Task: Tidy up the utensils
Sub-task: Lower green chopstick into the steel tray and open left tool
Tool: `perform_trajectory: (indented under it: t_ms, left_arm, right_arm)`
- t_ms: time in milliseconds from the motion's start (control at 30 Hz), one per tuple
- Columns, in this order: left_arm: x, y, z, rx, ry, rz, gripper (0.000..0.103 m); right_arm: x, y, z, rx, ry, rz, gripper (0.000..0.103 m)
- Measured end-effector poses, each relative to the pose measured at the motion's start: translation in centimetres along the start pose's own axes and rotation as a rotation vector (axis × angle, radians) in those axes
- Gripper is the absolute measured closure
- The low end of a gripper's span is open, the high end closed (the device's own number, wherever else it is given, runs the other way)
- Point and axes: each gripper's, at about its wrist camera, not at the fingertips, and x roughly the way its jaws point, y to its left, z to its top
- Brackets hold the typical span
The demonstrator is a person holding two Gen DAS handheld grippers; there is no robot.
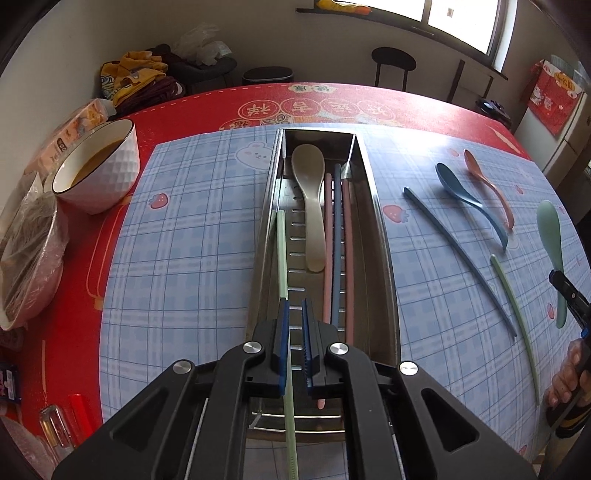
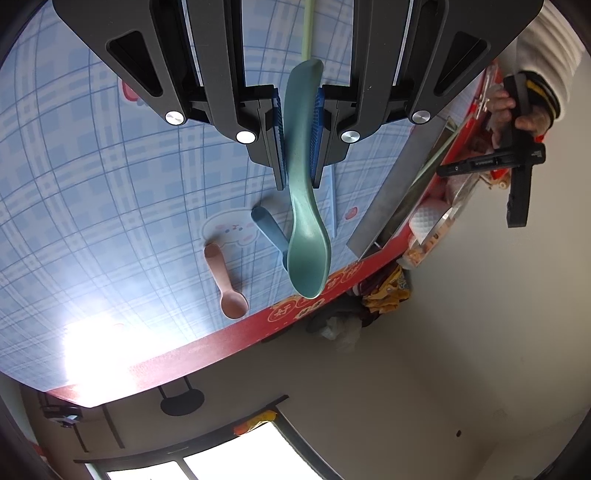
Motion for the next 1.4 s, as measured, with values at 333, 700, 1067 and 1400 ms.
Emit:
perform_trajectory:
  t_ms: [333, 700, 1067, 1400]
  left_arm:
    - [1.1, 0.1, -0.6, 0.025, 0.072, 0.046, 0.088]
    - [1.6, -0.6, 0.5, 0.021, 0.014, 0.074, 0.098]
    - [4.8, -2.1, 3.1, 0.016, 0.04, 0.095, 0.097]
    - [-0.4, -1.7, 1.3, 0.034, -0.163, 0.086, 0.065]
  right_arm:
    - [-0.4, -0.5, 0.1, 0.005, -0.005, 0.017, 0.09]
    - [-0.7, -1.1, 0.2, 0.017, -0.006, 0.028, 0.09]
    - [-1.0, -1.4, 0.3, 0.025, -0.01, 0.032, 0.09]
    - [-1.0, -1.1, 0.3, 0.015, -0.007, 0.021, 0.09]
